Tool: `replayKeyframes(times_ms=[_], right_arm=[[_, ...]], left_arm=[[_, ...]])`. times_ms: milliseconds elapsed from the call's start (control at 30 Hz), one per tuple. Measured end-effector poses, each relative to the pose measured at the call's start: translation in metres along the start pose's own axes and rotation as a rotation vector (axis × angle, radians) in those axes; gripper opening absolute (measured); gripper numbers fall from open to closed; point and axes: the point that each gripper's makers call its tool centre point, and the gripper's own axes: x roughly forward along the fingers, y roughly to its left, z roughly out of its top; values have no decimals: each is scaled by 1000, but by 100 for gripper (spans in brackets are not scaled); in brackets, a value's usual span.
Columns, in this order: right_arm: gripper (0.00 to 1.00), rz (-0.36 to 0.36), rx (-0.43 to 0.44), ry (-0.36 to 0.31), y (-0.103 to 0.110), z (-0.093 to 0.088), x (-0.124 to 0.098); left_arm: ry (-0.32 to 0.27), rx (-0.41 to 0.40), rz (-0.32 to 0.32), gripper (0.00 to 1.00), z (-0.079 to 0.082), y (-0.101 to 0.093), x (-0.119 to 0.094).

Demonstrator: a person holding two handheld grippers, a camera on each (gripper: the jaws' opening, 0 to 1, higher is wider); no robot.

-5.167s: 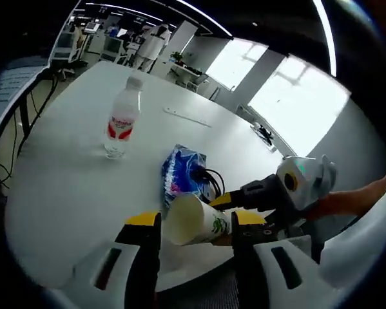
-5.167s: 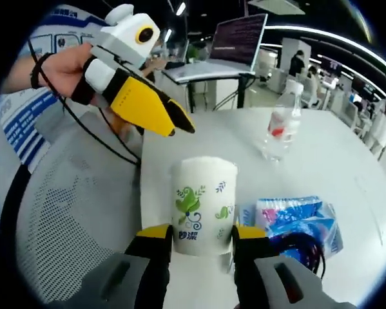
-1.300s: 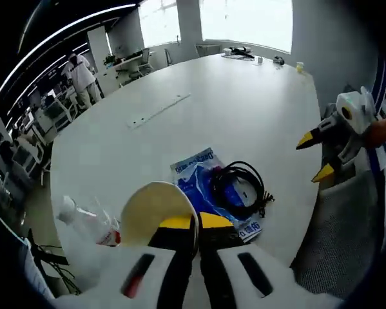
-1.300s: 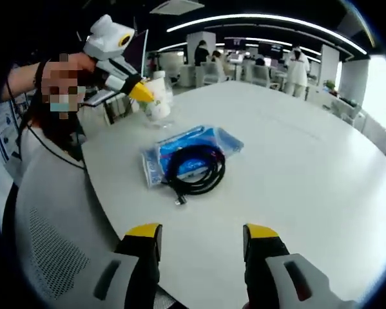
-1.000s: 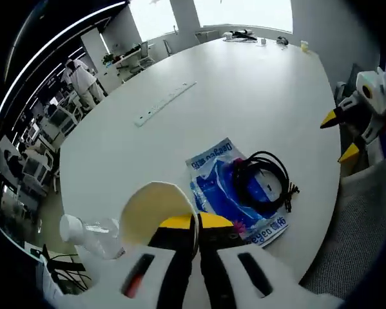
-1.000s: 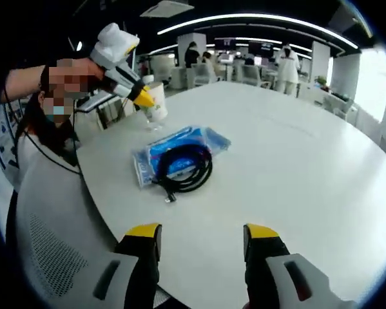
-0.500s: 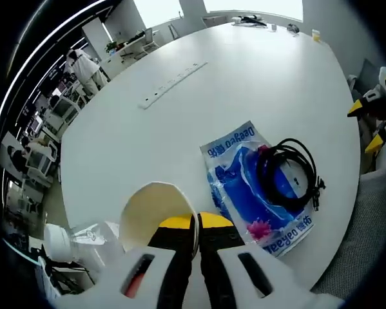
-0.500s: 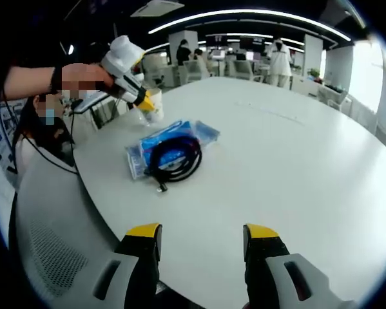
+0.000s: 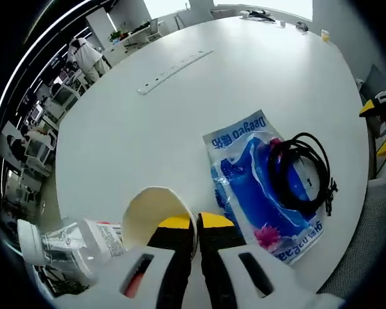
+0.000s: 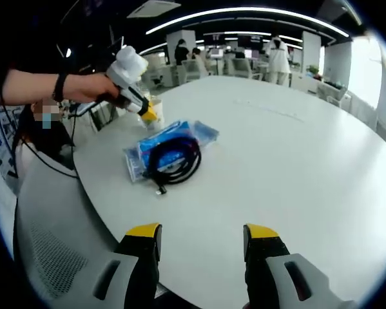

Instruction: Arrange the tabletop items into an orderly group along one side of the table until the central work area is clear of visible clutter.

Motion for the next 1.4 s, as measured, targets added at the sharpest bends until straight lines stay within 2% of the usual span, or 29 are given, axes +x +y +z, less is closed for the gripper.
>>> replayKeyframes(times_ms=[267, 500, 667, 733, 900, 1067, 1400], right_arm=[[51, 6, -1, 11, 1, -1, 1], [51, 1, 0, 12, -1, 1, 2], [50, -1, 2, 13, 1, 3, 3], [50, 1, 0, 17, 2, 2, 5], [50, 9, -4, 19, 5, 3, 8], [50, 10, -1, 19, 7, 4, 9], [50, 10, -7, 20, 7, 6, 11]], left_arm=[[16, -12, -11, 0, -2, 3, 7], [18, -10, -4, 5, 0, 8, 13], [2, -5, 16, 10, 1, 13, 11], [-28, 10, 30, 9, 5, 16, 11], [-44, 27, 41, 10, 11, 18, 11], [-39, 58, 51, 15, 13, 16, 11], [-86, 33, 59, 25, 14, 10, -12]])
